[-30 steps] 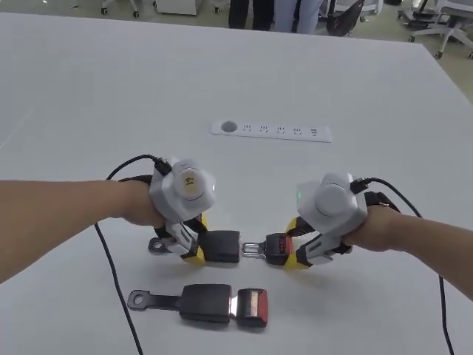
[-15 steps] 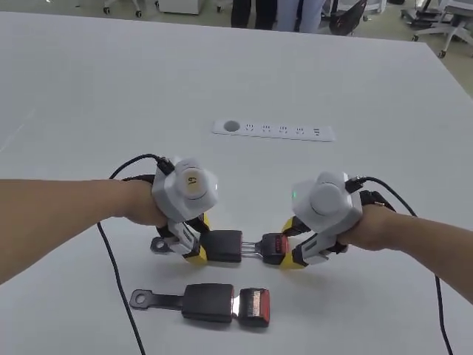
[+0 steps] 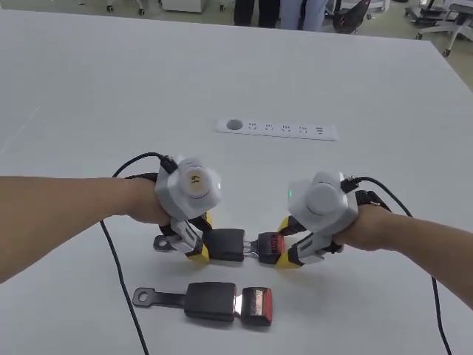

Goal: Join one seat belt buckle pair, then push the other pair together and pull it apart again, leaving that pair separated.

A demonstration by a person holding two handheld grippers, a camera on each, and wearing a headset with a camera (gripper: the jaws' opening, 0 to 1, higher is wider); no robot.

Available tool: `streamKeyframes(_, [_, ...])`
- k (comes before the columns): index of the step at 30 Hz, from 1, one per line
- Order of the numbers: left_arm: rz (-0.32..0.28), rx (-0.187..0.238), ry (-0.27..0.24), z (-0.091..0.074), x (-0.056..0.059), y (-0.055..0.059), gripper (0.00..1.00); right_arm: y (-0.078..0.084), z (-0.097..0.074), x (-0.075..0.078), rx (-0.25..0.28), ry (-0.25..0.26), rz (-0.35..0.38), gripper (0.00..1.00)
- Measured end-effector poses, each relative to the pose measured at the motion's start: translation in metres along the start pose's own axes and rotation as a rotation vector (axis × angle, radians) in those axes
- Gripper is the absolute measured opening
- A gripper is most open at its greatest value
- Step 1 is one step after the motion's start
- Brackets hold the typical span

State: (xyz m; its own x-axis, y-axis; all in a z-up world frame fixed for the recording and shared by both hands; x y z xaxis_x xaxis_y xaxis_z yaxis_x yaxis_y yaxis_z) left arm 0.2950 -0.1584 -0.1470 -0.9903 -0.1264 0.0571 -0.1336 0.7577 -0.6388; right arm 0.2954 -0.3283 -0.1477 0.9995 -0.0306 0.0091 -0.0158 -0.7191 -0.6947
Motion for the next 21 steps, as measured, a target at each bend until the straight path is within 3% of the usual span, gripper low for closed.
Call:
streamKeyframes(15, [-0.004, 0.012, -0.004, -0.0009, 0.0012, -0.0004, 0.31, 0.0007, -0.0001, -0.0031, 0.027, 0.022, 0.033, 0.30])
streamKeyframes(21, [-0.001, 0.019, -0.004, -0.0011, 0.0016, -0.0004, 0.31, 0.0019, -0.0005, -0.0063, 0.064, 0.040, 0.069, 0.30])
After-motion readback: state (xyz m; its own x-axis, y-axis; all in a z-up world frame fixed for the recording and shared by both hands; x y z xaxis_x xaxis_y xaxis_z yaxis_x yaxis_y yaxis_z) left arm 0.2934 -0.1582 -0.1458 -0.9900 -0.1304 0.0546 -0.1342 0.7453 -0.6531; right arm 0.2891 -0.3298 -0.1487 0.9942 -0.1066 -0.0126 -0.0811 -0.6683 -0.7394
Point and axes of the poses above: the centre of the closed fingertips' face, and the gripper's own axes: z roughly forward along the fingers, x roughly to its right, y roughly out of its underside, the point moved 7 cm from there along -z, roughly backward along the fingers, and after that the axes turned 14 degrees about x, right-handed, at the moved point
